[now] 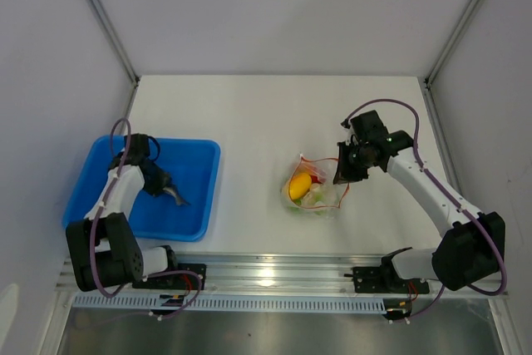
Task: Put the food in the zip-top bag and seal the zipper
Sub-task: Pick up the fake fish from the bin.
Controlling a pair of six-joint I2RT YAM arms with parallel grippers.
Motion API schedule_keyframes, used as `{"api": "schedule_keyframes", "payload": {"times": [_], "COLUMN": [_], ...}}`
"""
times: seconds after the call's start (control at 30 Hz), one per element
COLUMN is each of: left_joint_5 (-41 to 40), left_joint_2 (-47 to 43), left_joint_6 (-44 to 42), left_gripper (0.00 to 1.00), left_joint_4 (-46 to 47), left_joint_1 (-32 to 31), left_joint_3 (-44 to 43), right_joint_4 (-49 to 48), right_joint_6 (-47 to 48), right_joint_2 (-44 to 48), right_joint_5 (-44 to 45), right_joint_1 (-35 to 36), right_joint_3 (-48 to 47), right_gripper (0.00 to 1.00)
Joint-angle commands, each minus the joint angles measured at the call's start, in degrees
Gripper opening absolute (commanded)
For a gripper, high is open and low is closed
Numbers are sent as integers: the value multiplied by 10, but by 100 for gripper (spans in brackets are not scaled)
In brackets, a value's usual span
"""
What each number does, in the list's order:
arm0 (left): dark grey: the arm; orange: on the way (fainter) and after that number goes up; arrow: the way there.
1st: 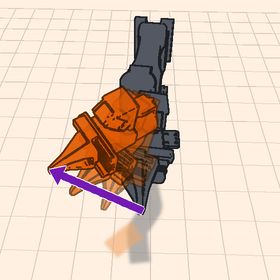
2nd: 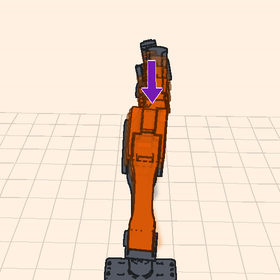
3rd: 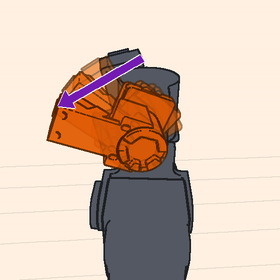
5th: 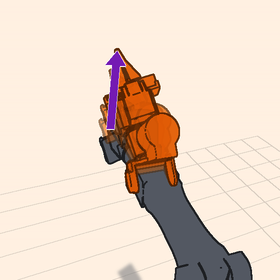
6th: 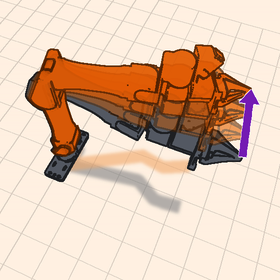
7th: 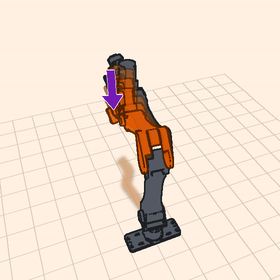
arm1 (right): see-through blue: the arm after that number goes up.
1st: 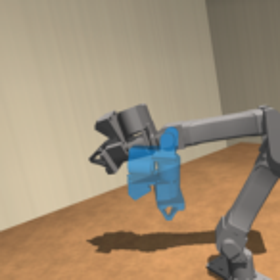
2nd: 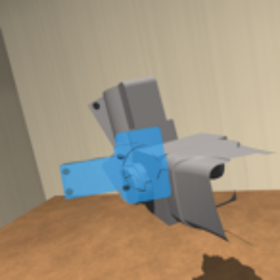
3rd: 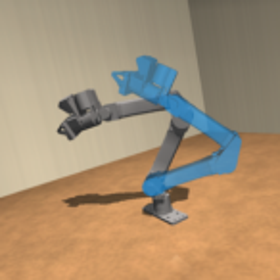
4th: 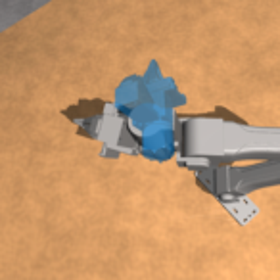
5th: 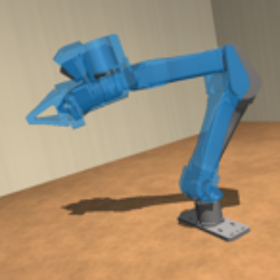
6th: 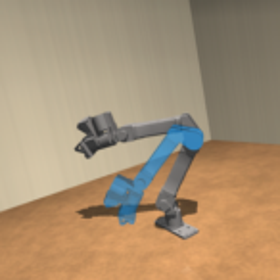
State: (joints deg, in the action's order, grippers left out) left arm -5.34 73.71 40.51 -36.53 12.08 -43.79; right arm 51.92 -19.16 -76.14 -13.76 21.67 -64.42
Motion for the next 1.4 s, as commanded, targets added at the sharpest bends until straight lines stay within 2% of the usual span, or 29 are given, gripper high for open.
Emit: {"api": "schedule_keyframes", "payload": {"times": [0.0, 0.33, 0.8, 1.0, 1.13, 1.27, 1.37], "left_joint_5": [-7, 9, 7, 48, 138, 163, 184], "left_joint_2": [-38, -110, -171, -204, -232, -236, -218], "left_joint_6": [7, 35, 65, 91, 68, 37, 10], "left_gripper": [1, 1, 1, 1, 1, 1, 1], "left_joint_4": [-50, -97, -203, -248, -201, -140, -87], "left_joint_1": [3, -10, -78, -90, -111, -210, -256], "left_joint_3": [-6, 1, -105, -148, -161, -188, -216], "right_joint_4": [-11, -20, -18, -9, 4, 18, 29], "right_joint_6": [14, 19, 13, 9, 1, -10, -14], "right_joint_2": [21, 14, -2, -12, -23, -32, -38], "right_joint_5": [-5, -21, -36, -29, -24, -18, -14], "right_joint_1": [2, 3, 3, 3, 6, 14, 22], "right_joint_3": [-8, -6, -16, -34, -63, -99, -126], "right_gripper": [0, 0, 0, 0, 0, 0, 0]}}
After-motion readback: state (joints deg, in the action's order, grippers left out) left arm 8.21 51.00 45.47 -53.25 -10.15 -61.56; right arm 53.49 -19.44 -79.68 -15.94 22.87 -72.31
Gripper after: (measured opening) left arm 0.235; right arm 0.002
